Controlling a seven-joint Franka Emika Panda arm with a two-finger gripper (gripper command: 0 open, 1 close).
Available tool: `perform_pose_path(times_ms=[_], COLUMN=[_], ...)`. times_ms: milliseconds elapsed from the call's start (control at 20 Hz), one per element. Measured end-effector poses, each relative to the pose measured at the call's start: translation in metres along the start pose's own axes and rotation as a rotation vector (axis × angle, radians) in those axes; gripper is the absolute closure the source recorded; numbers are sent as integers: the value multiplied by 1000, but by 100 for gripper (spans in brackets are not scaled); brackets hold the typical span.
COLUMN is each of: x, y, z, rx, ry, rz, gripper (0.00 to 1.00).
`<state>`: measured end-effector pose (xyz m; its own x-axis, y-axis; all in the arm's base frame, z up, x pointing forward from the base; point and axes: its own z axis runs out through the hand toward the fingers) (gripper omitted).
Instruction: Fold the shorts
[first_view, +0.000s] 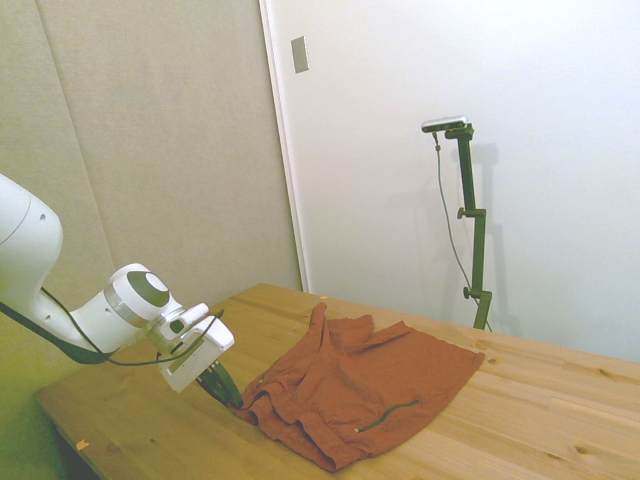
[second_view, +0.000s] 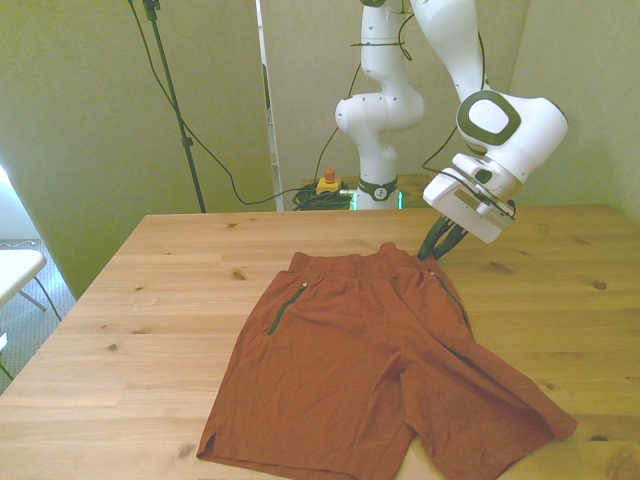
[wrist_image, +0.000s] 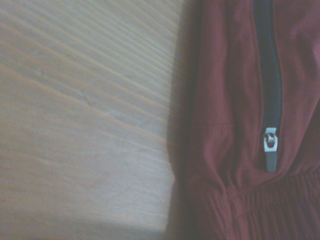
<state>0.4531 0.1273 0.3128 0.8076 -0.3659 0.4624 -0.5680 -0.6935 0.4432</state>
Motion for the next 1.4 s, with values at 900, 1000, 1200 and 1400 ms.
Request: perform_pose_path(times_ms=[900, 1000, 1200, 1400], x=[-19, -8, 26, 61], y=[47, 56, 93, 146], z=[-70, -77, -75, -59], rx=[160, 221, 299, 326], ry=[18, 0, -54, -99], rz=[46, 85, 179, 275], gripper=[100, 100, 100, 100])
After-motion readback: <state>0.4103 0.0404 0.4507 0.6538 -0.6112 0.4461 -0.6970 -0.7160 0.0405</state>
